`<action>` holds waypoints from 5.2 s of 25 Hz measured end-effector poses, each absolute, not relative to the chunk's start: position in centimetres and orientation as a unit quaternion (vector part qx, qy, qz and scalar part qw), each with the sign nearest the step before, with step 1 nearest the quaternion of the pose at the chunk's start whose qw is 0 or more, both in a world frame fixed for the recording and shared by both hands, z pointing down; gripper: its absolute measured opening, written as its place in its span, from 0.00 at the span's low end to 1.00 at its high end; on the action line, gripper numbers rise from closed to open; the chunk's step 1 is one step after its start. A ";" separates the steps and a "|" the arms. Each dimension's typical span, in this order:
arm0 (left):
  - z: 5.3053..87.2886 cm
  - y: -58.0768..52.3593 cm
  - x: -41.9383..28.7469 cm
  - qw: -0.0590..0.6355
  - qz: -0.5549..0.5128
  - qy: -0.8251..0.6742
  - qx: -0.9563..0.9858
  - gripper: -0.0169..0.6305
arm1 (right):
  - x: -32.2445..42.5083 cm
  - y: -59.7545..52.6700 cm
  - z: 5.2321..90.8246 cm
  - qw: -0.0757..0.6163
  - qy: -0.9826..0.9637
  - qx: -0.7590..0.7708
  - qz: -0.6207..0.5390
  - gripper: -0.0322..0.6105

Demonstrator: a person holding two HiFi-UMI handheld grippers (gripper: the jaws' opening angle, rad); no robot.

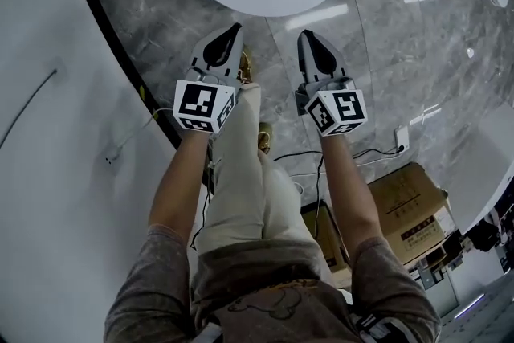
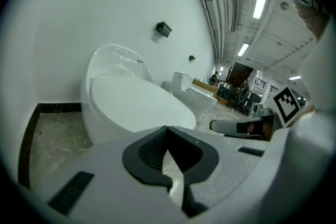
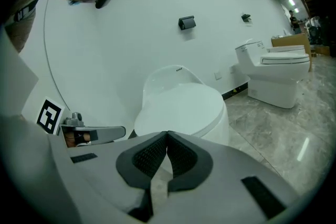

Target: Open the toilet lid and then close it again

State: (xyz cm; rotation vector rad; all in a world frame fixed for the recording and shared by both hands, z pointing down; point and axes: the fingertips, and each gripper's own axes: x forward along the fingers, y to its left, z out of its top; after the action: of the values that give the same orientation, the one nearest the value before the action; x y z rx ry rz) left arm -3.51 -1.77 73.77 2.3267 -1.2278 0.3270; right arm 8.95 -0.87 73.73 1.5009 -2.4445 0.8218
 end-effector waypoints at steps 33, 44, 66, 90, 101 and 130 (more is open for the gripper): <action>75.0 -3.8 -2.7 0.281 0.139 -0.433 0.845 0.04 | 7.9 -4.2 73.2 0.086 -0.818 0.488 0.291 0.09; 64.1 -6.1 -3.8 0.288 0.086 -0.447 0.842 0.04 | 6.8 -6.6 61.0 0.065 -0.837 0.477 0.262 0.09; 48.6 -16.7 -7.6 0.305 0.057 -0.481 0.820 0.04 | 2.9 -18.4 43.7 0.071 -0.860 0.455 0.221 0.09; 41.2 -33.1 -14.2 0.305 0.055 -0.567 0.763 0.04 | -3.9 -36.6 35.8 0.096 -0.897 0.376 0.210 0.09; 40.9 -37.7 -15.9 0.297 0.050 -0.591 0.748 0.04 | -5.3 -41.6 36.5 0.108 -0.902 0.359 0.214 0.09; 38.3 -47.5 -17.5 0.240 0.052 -0.609 0.754 0.04 | -5.0 -52.1 36.4 0.134 -0.902 0.370 0.178 0.09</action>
State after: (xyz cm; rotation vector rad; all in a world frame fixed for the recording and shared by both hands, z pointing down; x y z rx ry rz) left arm -17.46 -47.51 38.32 2.0640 -1.6655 0.1433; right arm -5.04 -52.07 36.35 1.0735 -2.6146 0.5153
